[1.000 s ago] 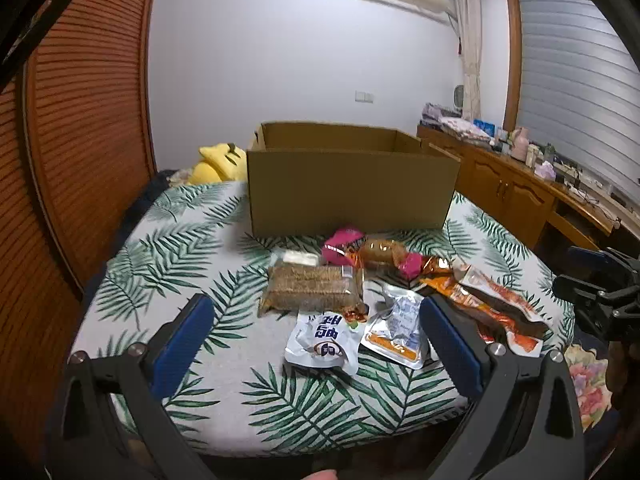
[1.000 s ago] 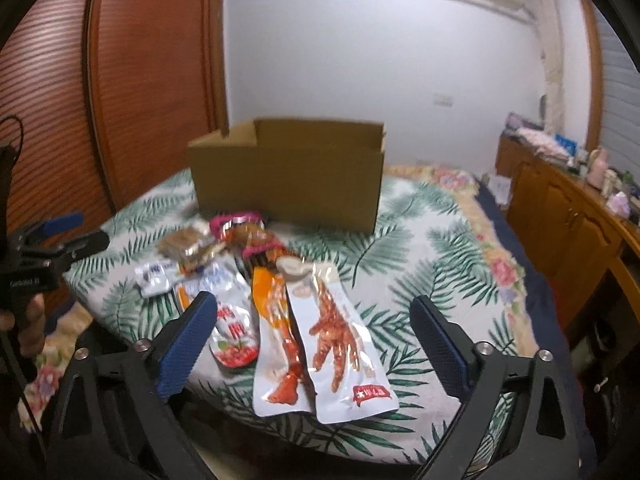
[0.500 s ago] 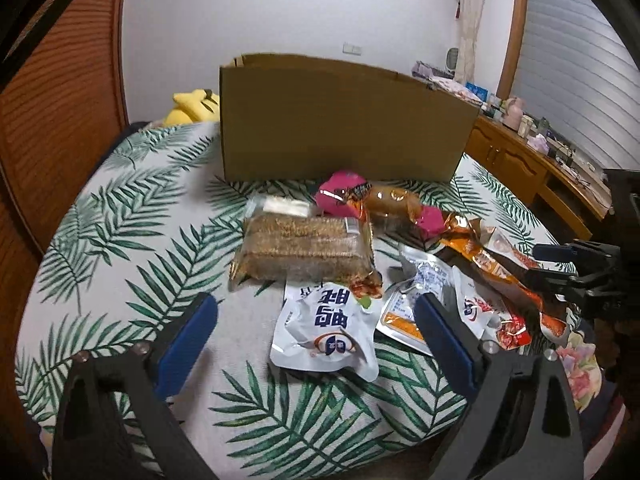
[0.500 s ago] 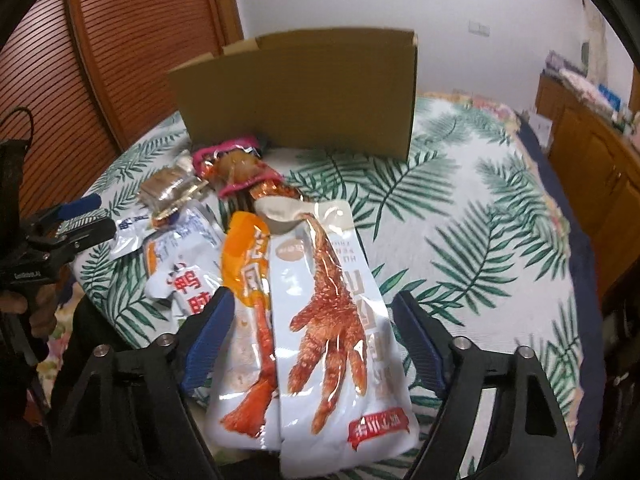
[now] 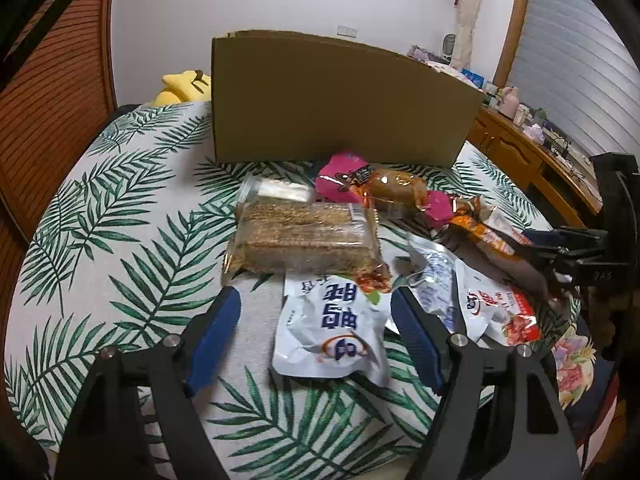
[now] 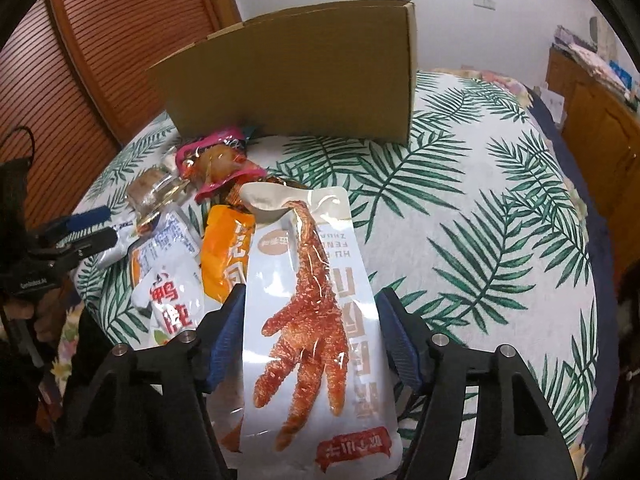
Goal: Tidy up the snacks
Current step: 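Move left tool to white duck-neck packet while right tool approaches white chicken-feet packet, then close left tool on duck-neck packet while right tool grasps chicken-feet packet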
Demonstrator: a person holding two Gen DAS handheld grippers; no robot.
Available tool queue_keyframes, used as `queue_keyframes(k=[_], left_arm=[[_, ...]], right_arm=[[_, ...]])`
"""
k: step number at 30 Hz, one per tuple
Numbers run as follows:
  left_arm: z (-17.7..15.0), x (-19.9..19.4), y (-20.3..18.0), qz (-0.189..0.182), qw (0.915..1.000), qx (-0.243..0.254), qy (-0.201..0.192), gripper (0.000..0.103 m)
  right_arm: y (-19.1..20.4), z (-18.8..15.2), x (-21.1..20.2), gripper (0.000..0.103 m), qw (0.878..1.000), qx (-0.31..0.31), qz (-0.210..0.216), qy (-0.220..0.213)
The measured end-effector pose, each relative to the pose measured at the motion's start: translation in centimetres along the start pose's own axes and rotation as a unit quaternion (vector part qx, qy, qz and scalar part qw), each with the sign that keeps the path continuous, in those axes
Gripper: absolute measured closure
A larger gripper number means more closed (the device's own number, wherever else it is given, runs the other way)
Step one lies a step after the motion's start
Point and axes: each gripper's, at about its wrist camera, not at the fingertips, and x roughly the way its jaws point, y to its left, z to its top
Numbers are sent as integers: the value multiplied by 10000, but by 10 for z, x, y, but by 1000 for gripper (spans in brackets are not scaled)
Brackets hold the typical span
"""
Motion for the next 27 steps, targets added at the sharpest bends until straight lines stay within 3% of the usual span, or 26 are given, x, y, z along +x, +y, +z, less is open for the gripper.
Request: queue_keyframes(k=[7, 13, 21, 27], left_arm=[[-3, 8, 4, -38, 9999, -32, 94, 35], [1, 9, 6, -122, 9999, -72, 89, 62], [-4, 3, 12, -93, 9998, -148, 75, 62], [-5, 2, 10, 4, 9999, -57, 118, 60]], right_arm=[[-5, 6, 0, 38, 9999, 17, -127, -98], [-9, 12, 1, 38, 9992, 31, -358, -194], [-17, 20, 20, 36, 9986, -56, -532, 36], [-26, 29, 28, 34, 9992, 76, -354, 176]])
